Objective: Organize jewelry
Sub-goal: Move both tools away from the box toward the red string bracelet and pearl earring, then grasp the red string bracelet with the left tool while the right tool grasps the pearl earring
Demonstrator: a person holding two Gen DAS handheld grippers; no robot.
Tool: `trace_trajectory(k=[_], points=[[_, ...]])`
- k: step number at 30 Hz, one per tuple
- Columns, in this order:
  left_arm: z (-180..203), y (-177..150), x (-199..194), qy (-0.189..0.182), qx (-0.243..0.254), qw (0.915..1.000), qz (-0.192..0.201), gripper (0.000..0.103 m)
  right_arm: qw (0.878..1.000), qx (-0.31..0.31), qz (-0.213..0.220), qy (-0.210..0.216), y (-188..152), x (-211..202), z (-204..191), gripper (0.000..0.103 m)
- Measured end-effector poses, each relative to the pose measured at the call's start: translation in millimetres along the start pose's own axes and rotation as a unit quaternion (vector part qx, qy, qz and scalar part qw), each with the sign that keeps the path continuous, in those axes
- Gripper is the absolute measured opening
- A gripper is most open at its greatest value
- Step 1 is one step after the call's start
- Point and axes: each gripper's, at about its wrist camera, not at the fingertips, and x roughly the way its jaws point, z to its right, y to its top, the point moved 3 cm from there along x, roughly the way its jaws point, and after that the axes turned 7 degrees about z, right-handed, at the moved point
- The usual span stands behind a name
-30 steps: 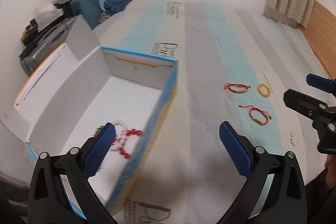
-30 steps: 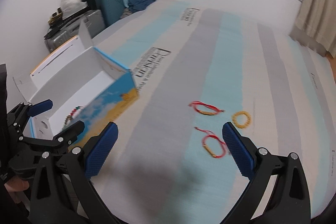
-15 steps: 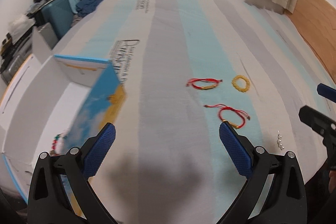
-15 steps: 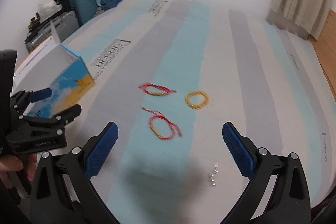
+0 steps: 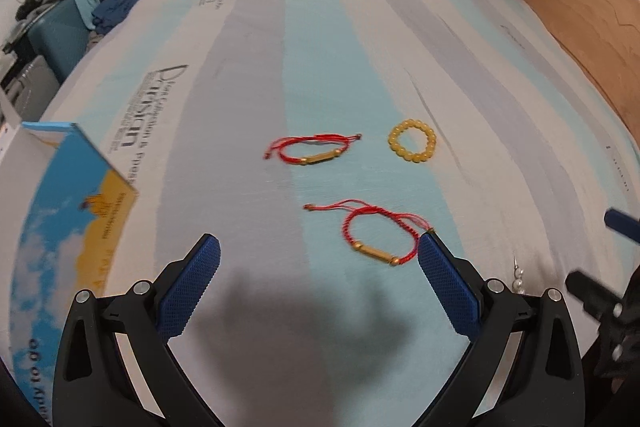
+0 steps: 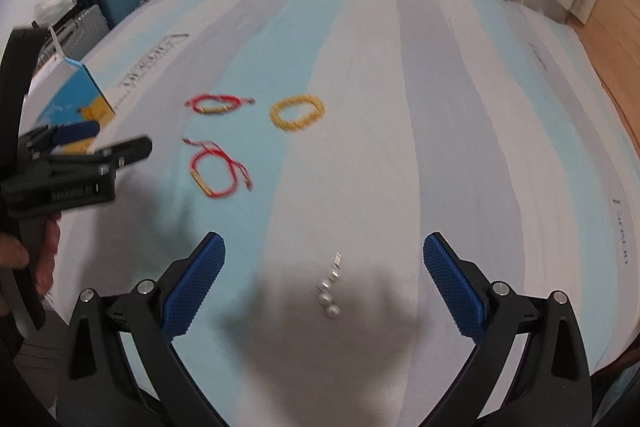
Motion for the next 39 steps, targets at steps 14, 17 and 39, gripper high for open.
trace_trajectory(k=[14,17,39], points=[[26,-13,58,-0.007,0.011,0.9997,-0.02,0.097,0.999,-0.001,-0.046,0.005,-48,43,14,0.092],[23,-16,71,-0.005,0.002,0.9997,-0.026,0.097,0.998,-0.001,-0.056,0.008,-55,50,14,0.092],[15,-30,95,-0.018,0.02,0.999,-0.037,0.052,0.997,0.006,-0.076,0.02,-67,77,12,0.054]])
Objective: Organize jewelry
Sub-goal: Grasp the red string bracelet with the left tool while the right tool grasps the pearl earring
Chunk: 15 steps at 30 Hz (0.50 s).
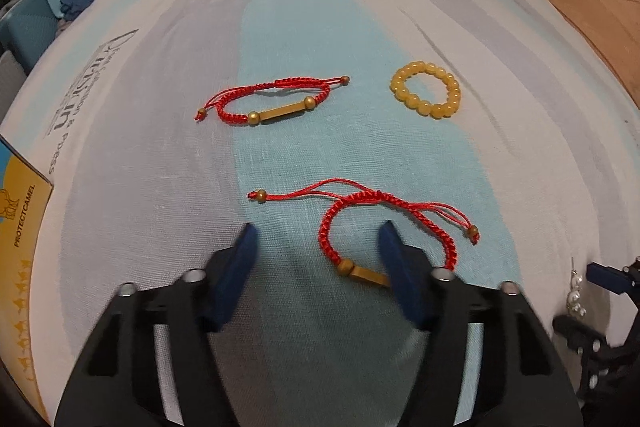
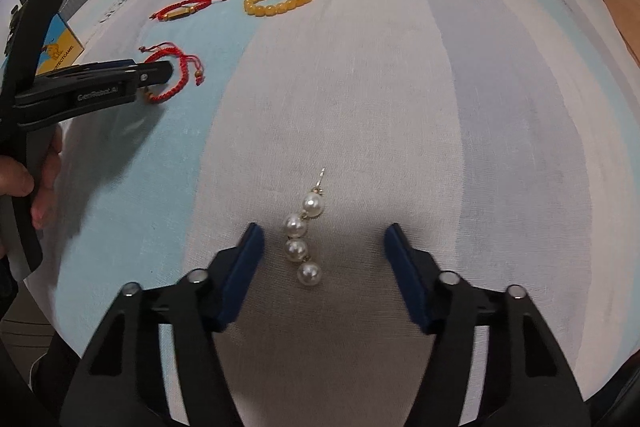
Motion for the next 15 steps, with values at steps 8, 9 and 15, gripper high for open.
trace_trajectory(k=[8,9,15], points=[[4,1,-3,-0.022,0.011,0.9996,-0.014,0.011,1.0,-0.003,-0.004,-0.012,0,-5,4,0.017],[5,0,-4,-0.024,0.01,0.9996,-0.014,0.008,1.0,-0.003,-0.005,-0.01,1,-5,4,0.012],[8,1,-11,-0.025,0.02,0.9993,-0.016,0.007,1.0,0.001,-0.005,-0.007,2,-12,6,0.01]])
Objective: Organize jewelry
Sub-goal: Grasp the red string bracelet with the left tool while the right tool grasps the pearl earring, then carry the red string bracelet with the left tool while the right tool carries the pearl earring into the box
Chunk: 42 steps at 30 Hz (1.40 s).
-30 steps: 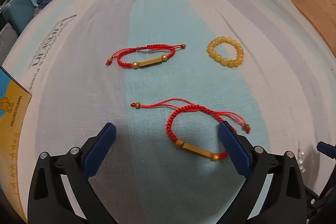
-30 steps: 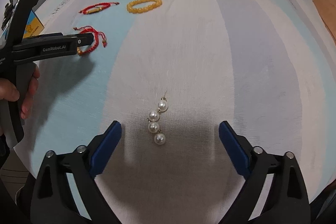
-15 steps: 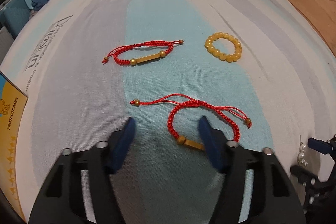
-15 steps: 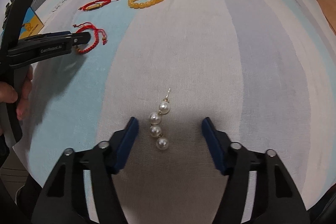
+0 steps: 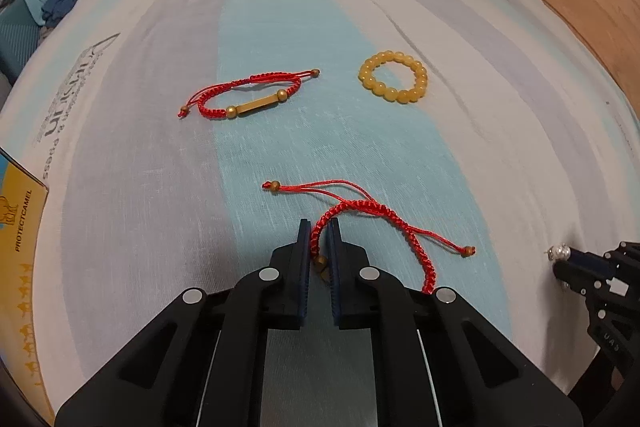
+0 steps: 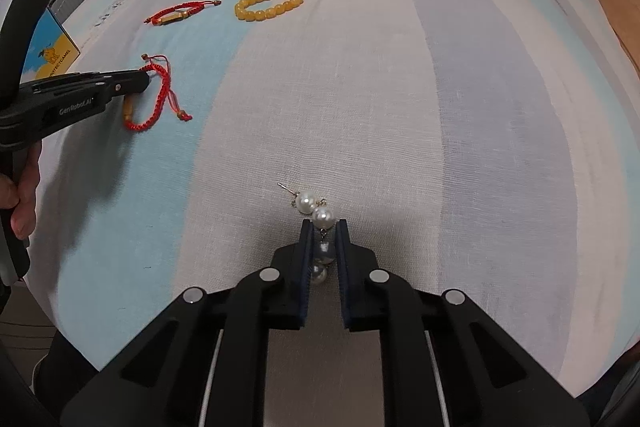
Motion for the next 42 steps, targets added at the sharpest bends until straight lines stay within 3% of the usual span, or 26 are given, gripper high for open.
trace_trajectory(k=[24,42], points=[[8,0,-53,0.009,0.012,0.9998,0.017,0.006,0.999,0.005,0.037,-0.008,14,-47,-9,0.01],[-26,-5,-119,0.033,0.008,0.9984,0.044,0.006,0.995,-0.007,0.095,-0.015,48,-95,-53,0.01]])
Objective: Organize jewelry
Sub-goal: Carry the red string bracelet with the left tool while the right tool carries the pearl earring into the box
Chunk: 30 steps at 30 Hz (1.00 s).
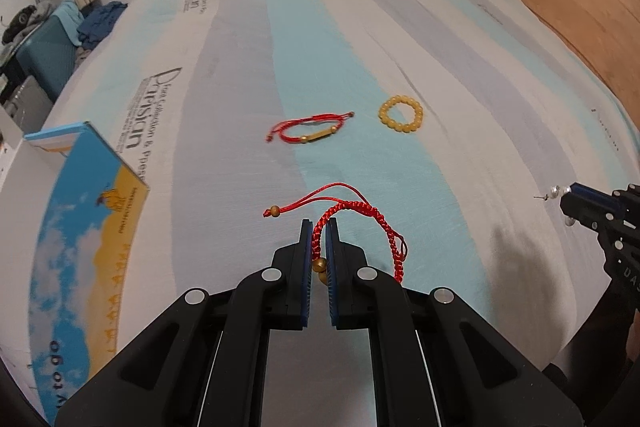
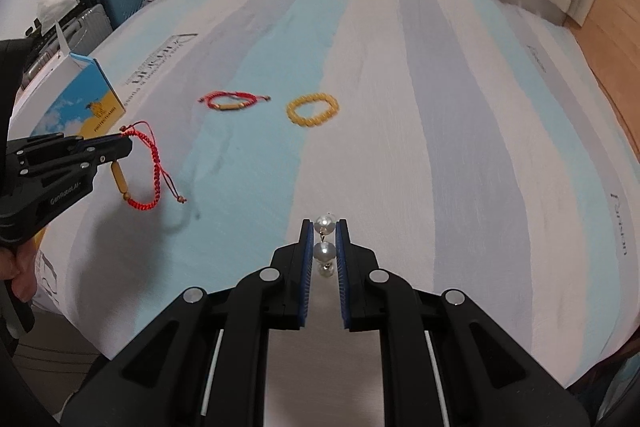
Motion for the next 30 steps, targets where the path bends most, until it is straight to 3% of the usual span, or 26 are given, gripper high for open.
trace_trajectory(k=[30], points=[[-116,-12,-103,0.047,-0.047,0.9968,0.044,0.006,0.996,-0.055,0.054,0.039,63,-45,-134,0.01]])
